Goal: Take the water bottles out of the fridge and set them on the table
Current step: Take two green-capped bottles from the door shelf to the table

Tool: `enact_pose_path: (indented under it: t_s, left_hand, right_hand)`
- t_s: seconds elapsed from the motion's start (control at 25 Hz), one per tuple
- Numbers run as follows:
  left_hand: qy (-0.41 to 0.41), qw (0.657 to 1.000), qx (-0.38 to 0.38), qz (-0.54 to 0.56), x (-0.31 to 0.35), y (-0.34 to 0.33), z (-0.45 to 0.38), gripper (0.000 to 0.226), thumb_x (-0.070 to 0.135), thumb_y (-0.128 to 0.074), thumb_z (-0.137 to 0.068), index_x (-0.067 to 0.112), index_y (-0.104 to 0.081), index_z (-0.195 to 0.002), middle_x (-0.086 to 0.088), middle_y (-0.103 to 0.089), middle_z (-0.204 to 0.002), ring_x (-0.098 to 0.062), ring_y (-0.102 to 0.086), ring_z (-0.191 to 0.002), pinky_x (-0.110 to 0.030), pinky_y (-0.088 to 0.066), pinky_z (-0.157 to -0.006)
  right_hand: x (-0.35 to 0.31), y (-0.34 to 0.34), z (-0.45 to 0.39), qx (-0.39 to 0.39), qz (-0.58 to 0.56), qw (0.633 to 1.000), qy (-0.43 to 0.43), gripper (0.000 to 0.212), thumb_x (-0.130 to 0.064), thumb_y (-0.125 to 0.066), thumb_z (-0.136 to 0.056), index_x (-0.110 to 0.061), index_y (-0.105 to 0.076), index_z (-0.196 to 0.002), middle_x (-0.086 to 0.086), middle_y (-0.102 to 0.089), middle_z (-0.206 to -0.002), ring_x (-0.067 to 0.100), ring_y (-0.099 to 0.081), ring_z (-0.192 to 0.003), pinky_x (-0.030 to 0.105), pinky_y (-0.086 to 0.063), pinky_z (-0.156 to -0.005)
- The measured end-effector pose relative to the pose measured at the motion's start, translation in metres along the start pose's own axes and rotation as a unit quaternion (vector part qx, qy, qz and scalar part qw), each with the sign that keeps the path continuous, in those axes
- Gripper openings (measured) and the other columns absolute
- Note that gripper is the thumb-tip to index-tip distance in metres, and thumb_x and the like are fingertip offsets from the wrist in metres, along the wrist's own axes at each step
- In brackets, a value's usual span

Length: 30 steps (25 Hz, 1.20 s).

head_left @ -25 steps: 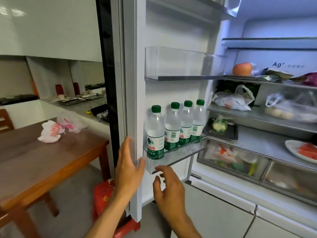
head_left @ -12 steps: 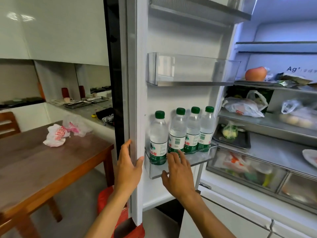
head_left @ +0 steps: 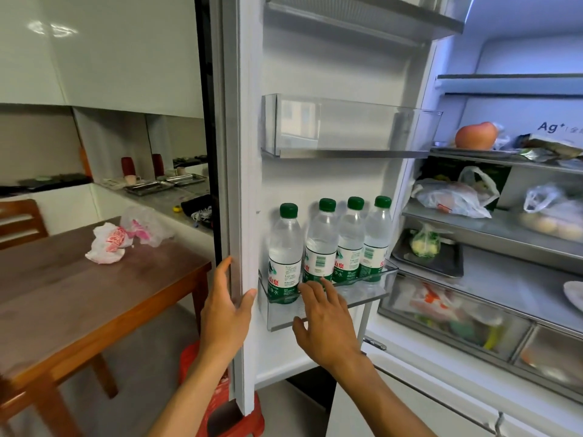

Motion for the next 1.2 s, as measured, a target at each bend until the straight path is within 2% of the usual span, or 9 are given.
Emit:
enact_pose_path:
  t_s: [0.12, 0.2, 0.32, 0.44, 0.56, 0.76, 0.96, 1.08, 1.2]
  left_hand:
    - [0.001, 0.998, 0.042, -0.036, 0.011, -0.002, 0.009, 0.066, 0.011, -0.065, -0.087, 0.032, -0.034, -0.141, 0.003, -0.038, -0.148, -0.019, -0.038, -0.135, -0.049, -0.043, -0.105]
    - [-0.128, 0.981, 0.113, -0.093, 0.043, -0.006, 0.027, 0.052, 0.008, -0.059, -0.089, 0.017, -0.042, -0.137, -0.004, -0.042, -0.143, -0.021, -0.040, -0.133, -0.038, -0.037, -0.111]
    - [-0.254, 0.960, 0.038, -0.112, 0.089, -0.037, 0.037, 0.054, 0.015, -0.060, -0.087, 0.016, -0.040, -0.137, -0.004, -0.042, -0.142, -0.017, -0.037, -0.135, -0.018, -0.029, -0.111]
    - [-0.079, 0.994, 0.001, -0.070, 0.095, -0.066, 0.008, 0.084, 0.021, -0.072, -0.082, 0.030, -0.019, -0.147, 0.002, -0.027, -0.153, -0.019, -0.029, -0.140, -0.037, -0.034, -0.113]
    - [0.008, 0.997, 0.001, -0.073, 0.083, -0.073, -0.015, 0.094, 0.025, -0.076, -0.079, 0.034, -0.012, -0.148, 0.003, -0.028, -0.153, -0.022, -0.033, -0.137, -0.045, -0.039, -0.109]
    - [-0.031, 0.997, -0.002, -0.074, 0.075, -0.072, -0.020, 0.073, 0.028, -0.082, -0.072, 0.031, -0.041, -0.133, 0.005, -0.054, -0.123, -0.016, -0.052, -0.113, -0.043, -0.051, -0.096]
    - [-0.022, 0.990, -0.106, -0.087, 0.076, -0.065, -0.016, 0.086, 0.028, -0.083, -0.070, 0.044, -0.029, -0.134, 0.026, -0.048, -0.112, -0.006, -0.052, -0.103, -0.013, -0.047, -0.077]
    - [-0.024, 0.994, -0.077, -0.075, 0.083, -0.069, -0.006, 0.083, 0.026, -0.084, -0.069, 0.054, -0.029, -0.125, 0.026, -0.049, -0.111, -0.006, -0.054, -0.102, -0.004, -0.042, -0.071]
    - [-0.064, 0.997, -0.016, -0.041, 0.105, -0.065, 0.015, 0.077, 0.027, -0.085, -0.069, 0.060, -0.036, -0.118, 0.037, -0.053, -0.111, 0.000, -0.056, -0.109, -0.003, -0.046, -0.079]
  right_hand:
    - [0.007, 0.004, 0.002, -0.022, -0.045, 0.999, 0.018, 0.060, -0.028, -0.063, -0.084, -0.016, -0.044, -0.140, 0.003, -0.052, -0.142, 0.029, -0.039, -0.139, 0.049, -0.037, -0.112]
    - [0.013, 0.017, 0.004, 0.019, -0.138, 0.989, 0.038, 0.057, -0.025, -0.062, -0.086, -0.017, -0.045, -0.140, 0.002, -0.051, -0.142, 0.021, -0.041, -0.135, 0.047, -0.043, -0.107]
    - [0.029, 0.045, -0.019, 0.146, -0.281, 0.948, 0.005, 0.061, -0.020, -0.063, -0.088, -0.021, -0.038, -0.143, 0.003, -0.042, -0.150, 0.018, -0.040, -0.138, 0.042, -0.043, -0.108]
    - [0.044, 0.066, -0.065, 0.133, -0.319, 0.935, -0.078, 0.085, -0.029, -0.070, -0.086, -0.033, -0.016, -0.151, -0.005, -0.024, -0.160, 0.023, -0.043, -0.137, 0.046, -0.049, -0.102]
    - [0.051, 0.067, -0.090, 0.031, -0.292, 0.951, -0.101, 0.091, -0.037, -0.073, -0.083, -0.031, -0.014, -0.152, 0.000, -0.037, -0.154, 0.027, -0.054, -0.124, 0.044, -0.053, -0.093]
    - [0.061, 0.060, -0.085, -0.002, -0.269, 0.962, -0.056, 0.079, -0.051, -0.076, -0.074, -0.028, -0.037, -0.138, 0.000, -0.044, -0.133, 0.025, -0.056, -0.112, 0.041, -0.055, -0.089]
    - [0.082, 0.053, -0.062, -0.063, -0.367, 0.927, -0.043, 0.089, -0.038, -0.083, -0.072, -0.044, -0.024, -0.137, -0.016, -0.056, -0.119, 0.014, -0.058, -0.105, 0.033, -0.054, -0.088]
    - [0.081, 0.059, -0.054, -0.021, -0.387, 0.921, -0.047, 0.085, -0.034, -0.085, -0.071, -0.043, -0.031, -0.136, -0.019, -0.059, -0.110, 0.006, -0.060, -0.095, 0.033, -0.057, -0.085]
    - [0.072, 0.073, -0.036, 0.060, -0.445, 0.893, -0.045, 0.081, -0.036, -0.087, -0.066, -0.060, -0.035, -0.124, -0.034, -0.056, -0.111, -0.004, -0.060, -0.101, 0.015, -0.056, -0.080]
Point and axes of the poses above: each hand's wrist, its own z-axis away from the middle knuckle, its own y-axis out of the back of the hand, x = y × z, the point moved 2 cm from there along -z, towards the middle knuckle
